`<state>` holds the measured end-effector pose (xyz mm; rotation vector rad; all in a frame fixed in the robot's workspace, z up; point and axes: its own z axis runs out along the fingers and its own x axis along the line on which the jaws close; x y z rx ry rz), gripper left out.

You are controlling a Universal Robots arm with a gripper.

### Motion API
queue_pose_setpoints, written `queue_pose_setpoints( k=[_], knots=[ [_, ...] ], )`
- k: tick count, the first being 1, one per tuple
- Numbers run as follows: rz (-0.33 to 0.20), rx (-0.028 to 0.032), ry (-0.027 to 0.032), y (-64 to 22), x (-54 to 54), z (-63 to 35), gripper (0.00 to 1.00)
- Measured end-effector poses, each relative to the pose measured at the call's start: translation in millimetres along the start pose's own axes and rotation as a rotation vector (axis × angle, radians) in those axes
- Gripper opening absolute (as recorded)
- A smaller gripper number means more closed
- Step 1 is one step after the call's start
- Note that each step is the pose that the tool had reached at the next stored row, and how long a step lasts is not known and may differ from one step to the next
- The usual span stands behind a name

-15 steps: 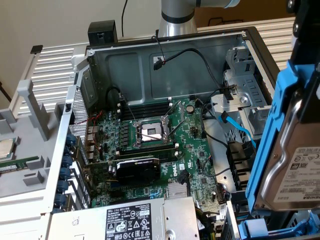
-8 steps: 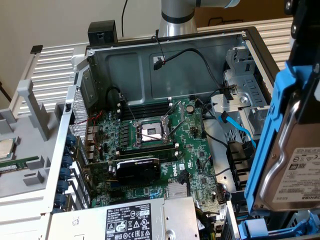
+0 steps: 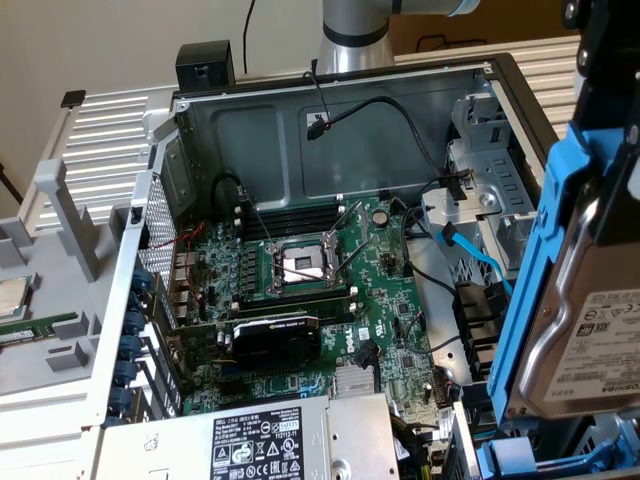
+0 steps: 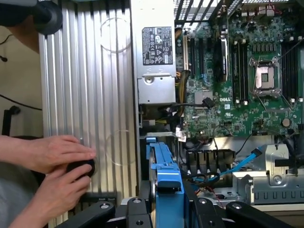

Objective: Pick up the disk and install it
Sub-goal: 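Insert the disk into the insertion slot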

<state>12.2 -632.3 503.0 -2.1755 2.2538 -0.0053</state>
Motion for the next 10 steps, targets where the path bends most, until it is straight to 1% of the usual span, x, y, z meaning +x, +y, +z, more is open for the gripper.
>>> queue_pose_setpoints(
  k=[2,10],
  knots=[
    [-0.01,0.0,0.0,0.0,0.0,0.0,0.36],
    [-0.014,-0.0002,0.0,0.1,-1.4,1.5,0.36]
  ],
)
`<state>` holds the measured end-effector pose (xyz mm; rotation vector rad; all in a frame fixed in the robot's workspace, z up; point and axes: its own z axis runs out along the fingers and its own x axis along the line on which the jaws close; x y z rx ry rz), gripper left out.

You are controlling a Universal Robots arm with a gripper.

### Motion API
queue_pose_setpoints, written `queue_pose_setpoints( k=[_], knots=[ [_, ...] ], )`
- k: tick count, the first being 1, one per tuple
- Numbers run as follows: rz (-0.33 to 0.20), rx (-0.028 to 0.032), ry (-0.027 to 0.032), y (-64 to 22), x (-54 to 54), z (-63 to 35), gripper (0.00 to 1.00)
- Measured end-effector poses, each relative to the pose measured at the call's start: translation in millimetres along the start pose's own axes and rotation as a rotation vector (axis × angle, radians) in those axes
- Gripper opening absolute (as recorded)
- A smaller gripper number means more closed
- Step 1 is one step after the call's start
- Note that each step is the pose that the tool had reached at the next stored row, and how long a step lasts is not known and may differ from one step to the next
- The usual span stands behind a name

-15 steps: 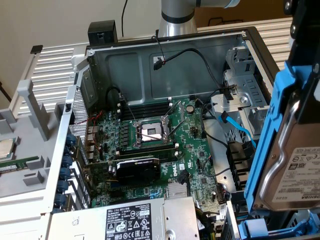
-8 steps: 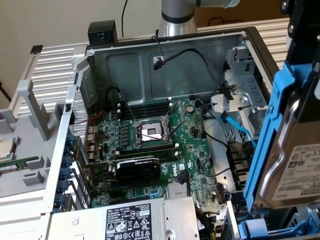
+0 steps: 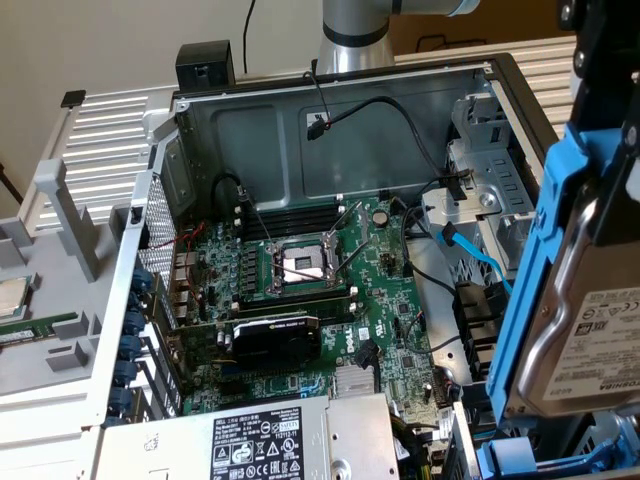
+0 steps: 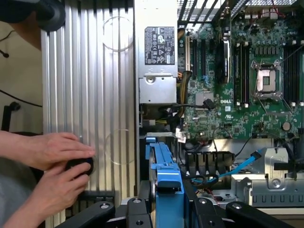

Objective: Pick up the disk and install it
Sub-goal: 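Insert the disk into the insertion slot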

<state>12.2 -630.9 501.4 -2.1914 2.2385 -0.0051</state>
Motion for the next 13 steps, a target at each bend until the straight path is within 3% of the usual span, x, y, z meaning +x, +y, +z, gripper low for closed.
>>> queue_pose_setpoints(
  k=[13],
  knots=[
    [-0.027,-0.0004,-0.0001,0.2,-5.1,11.1,0.36]
  ],
)
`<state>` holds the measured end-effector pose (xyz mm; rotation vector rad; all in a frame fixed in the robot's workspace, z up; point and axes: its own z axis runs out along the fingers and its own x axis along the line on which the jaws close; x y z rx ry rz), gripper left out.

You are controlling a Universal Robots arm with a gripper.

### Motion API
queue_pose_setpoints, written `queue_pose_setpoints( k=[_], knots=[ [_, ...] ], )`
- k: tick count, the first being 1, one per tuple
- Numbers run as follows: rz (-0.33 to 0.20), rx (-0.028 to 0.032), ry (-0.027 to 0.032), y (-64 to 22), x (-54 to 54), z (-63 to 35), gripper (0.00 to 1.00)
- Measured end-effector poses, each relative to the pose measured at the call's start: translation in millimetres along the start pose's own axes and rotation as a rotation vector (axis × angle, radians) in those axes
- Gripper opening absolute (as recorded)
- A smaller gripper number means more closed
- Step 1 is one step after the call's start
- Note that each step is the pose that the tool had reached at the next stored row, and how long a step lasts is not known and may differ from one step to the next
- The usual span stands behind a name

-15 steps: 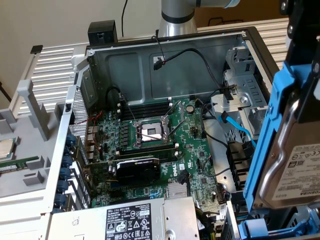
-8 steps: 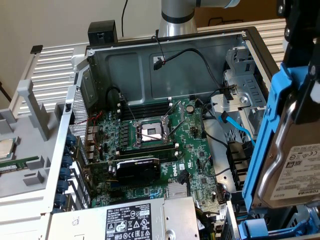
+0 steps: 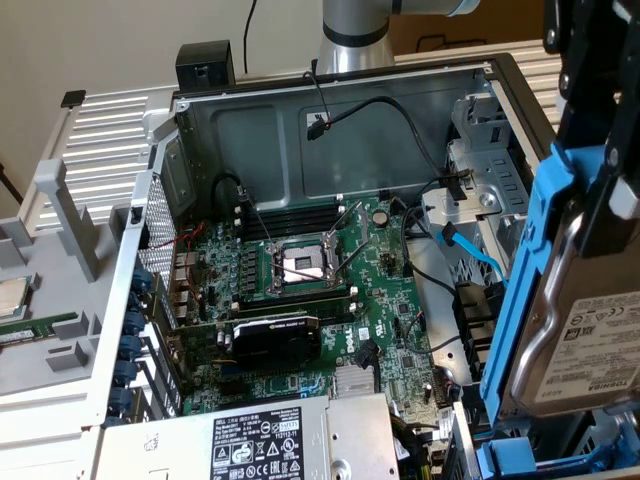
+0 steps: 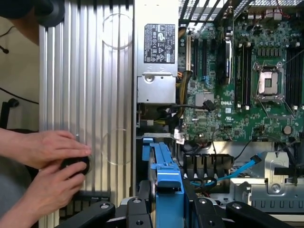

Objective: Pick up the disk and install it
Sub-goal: 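Insert the disk into the insertion slot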

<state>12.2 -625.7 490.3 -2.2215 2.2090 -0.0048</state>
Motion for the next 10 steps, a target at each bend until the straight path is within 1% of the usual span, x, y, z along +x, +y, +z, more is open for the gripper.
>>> queue_pose_setpoints(
  k=[10],
  knots=[
    [-0.012,-0.0026,0.0022,0.1,-4.6,9.6,0.36]
  ],
)
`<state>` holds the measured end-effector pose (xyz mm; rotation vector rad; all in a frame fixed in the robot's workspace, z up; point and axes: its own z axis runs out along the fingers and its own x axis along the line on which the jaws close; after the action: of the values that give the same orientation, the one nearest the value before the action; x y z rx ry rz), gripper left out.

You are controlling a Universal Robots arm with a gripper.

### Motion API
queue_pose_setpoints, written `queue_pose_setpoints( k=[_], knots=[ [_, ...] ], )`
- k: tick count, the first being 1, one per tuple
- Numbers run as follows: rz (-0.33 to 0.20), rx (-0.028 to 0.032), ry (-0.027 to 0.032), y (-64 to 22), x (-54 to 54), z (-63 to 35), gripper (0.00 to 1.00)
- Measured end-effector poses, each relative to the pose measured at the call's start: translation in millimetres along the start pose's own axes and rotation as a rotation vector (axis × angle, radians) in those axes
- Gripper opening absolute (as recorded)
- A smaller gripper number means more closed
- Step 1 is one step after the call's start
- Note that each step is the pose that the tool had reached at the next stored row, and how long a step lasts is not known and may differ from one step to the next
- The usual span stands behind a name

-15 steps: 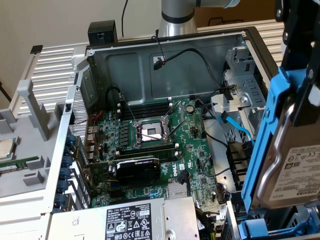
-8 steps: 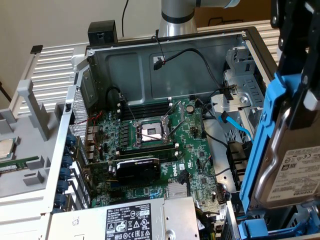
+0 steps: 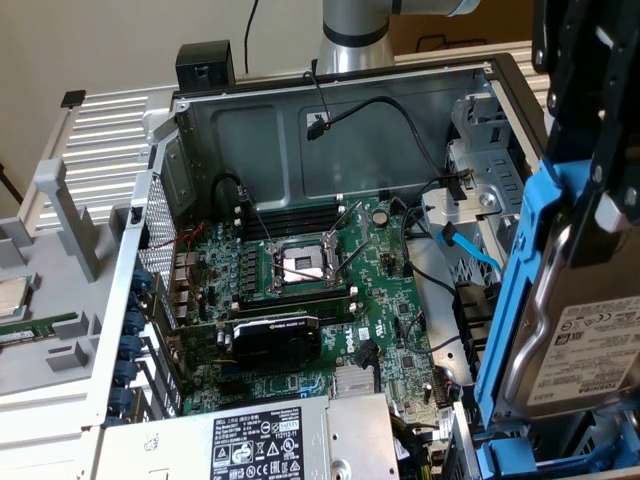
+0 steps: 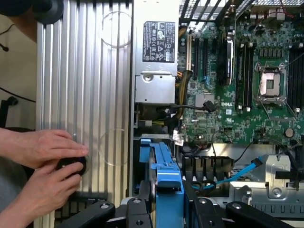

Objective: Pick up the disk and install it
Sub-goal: 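Insert the disk into the insertion slot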

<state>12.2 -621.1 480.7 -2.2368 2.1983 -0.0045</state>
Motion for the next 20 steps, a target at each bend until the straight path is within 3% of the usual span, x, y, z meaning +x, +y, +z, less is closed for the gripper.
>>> queue_pose_setpoints(
  k=[7,11,20],
  knots=[
    [-0.005,-0.003,0.0028,-0.1,-8.2,4.2,0.36],
    [-0.006,-0.0068,0.0037,-0.1,-8.1,5.1,0.36],
    [-0.006,-0.0083,0.0059,-1.7,-10.4,6.2,0.36]
  ],
)
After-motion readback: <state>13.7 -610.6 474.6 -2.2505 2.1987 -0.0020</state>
